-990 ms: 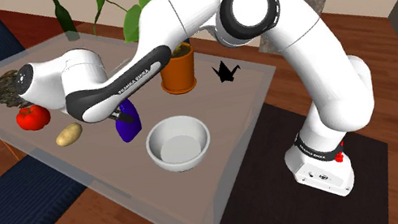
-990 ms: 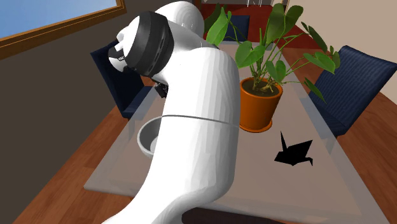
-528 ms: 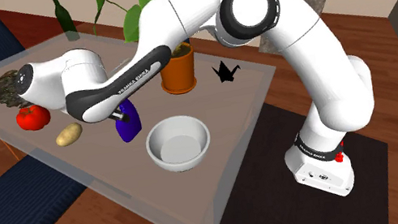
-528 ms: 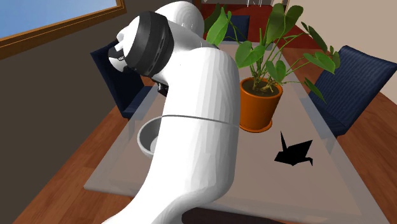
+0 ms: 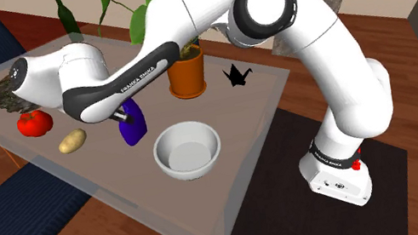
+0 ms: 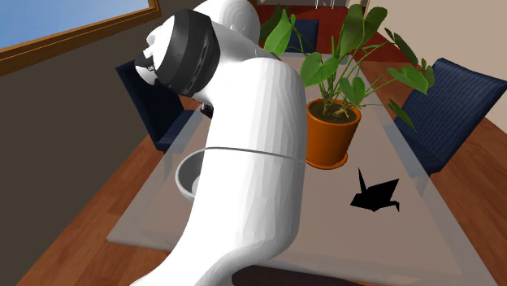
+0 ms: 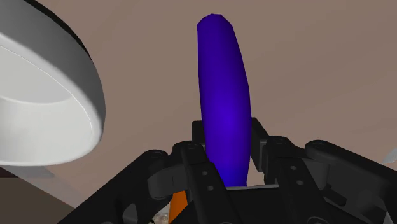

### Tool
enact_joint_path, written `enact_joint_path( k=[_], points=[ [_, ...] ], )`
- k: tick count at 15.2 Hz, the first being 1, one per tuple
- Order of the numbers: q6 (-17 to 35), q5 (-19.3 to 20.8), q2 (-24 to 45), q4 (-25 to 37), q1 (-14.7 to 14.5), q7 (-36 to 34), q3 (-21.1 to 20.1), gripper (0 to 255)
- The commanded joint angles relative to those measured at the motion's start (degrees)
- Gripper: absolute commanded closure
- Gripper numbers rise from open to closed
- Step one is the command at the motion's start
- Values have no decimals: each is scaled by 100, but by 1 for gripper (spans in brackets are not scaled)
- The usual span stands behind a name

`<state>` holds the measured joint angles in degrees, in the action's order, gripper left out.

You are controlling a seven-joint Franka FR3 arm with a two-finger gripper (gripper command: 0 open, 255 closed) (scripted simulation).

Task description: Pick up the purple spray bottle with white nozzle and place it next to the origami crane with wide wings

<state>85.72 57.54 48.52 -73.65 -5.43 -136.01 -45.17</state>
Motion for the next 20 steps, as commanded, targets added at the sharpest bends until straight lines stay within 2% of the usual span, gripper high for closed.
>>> enact_joint_path(
  k=[1,20],
  points=[
    [-74,-32,-68,35,9,58,-26,255],
    [-999,-191,-449,951,-243,714,-136,255]
  ],
)
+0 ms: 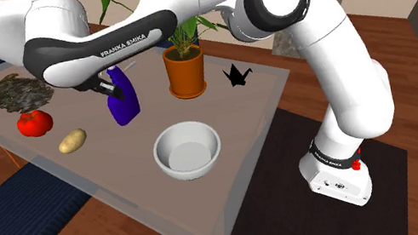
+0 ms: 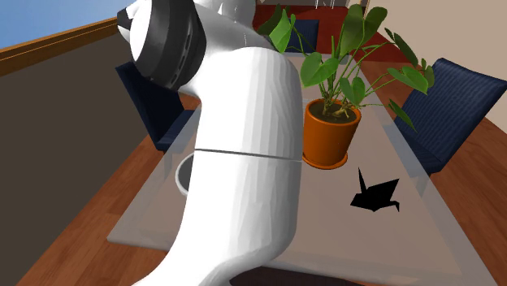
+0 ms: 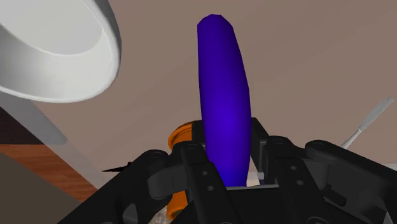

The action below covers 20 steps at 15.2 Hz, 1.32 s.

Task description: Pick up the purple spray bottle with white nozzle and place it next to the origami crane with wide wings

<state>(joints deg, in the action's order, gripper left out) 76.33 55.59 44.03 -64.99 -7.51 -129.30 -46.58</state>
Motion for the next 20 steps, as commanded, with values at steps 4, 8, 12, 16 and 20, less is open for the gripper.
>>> enact_joint_path(
  k=[4,8,12,16,20],
  points=[
    [-290,17,-23,393,-152,212,16,255],
    [-316,-83,-294,174,61,284,-68,255],
    [242,-540,-1259,-1309,1198,280,-420,255],
    [821,-1020,-2199,-2450,2247,548,-698,255],
    [1470,-1607,-3228,-3407,3238,1076,-868,255]
  ],
)
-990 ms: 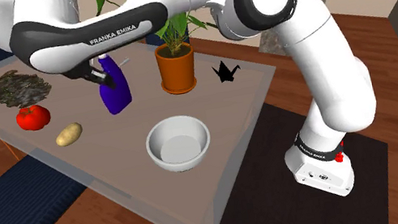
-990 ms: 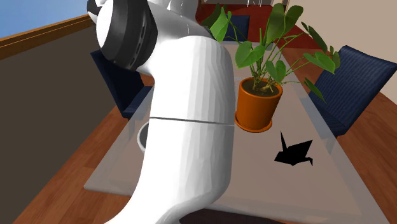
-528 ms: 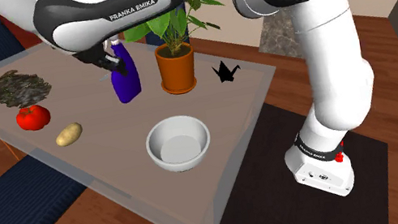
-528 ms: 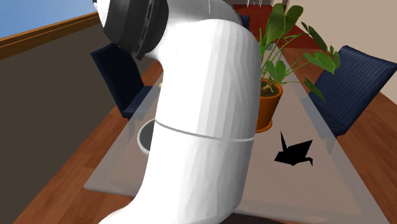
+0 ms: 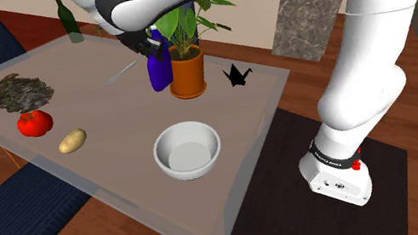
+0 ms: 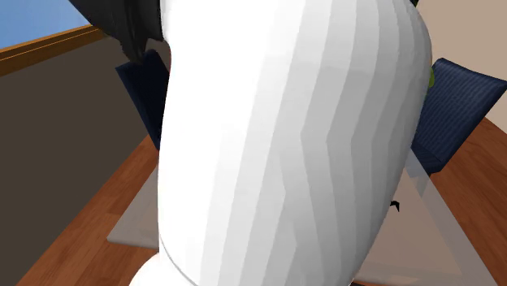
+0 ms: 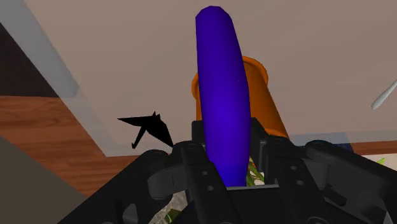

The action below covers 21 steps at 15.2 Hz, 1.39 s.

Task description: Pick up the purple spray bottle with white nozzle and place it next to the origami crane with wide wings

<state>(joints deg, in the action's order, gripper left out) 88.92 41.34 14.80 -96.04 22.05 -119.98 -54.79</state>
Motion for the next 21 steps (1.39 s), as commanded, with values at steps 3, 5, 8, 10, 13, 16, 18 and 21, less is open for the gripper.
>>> enact_joint_path(
  k=[3,5,8,10,13,16,18,21],
  points=[
    [738,-722,-1160,-934,883,721,10,255],
    [1070,-1087,-1721,-1314,1146,1160,177,255],
    [1479,-1530,-2439,-1816,1307,1803,598,255],
    [1694,-1734,-2818,-2106,1329,2194,921,255],
    [1963,-1937,-3276,-2482,1352,2733,1385,255],
    [2189,-2045,-3628,-2791,1378,3228,1829,255],
    [2324,-2079,-3815,-2962,1407,3541,2111,255],
    [2513,-2088,-4035,-3167,1468,3992,2520,255]
  ],
)
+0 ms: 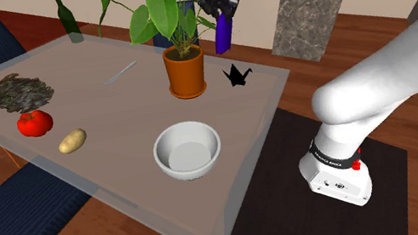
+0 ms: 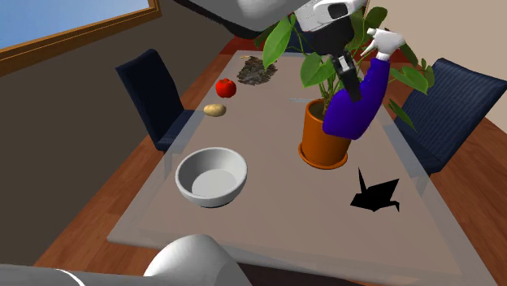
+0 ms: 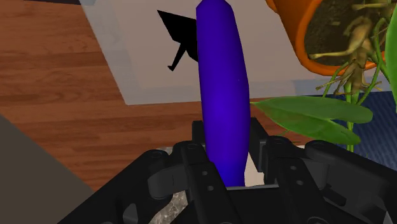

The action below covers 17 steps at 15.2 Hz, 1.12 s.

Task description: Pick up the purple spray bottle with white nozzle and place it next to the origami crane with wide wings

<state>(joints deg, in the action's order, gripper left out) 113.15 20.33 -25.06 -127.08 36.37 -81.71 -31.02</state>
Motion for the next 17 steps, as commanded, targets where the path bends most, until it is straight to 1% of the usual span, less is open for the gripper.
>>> enact_joint_path(
  k=[1,9,17],
  points=[
    [150,20,-106,-118,59,310,276,255],
    [598,149,-312,-312,342,1433,1276,255],
    [992,274,-98,-75,686,2513,2181,255]
  ],
)
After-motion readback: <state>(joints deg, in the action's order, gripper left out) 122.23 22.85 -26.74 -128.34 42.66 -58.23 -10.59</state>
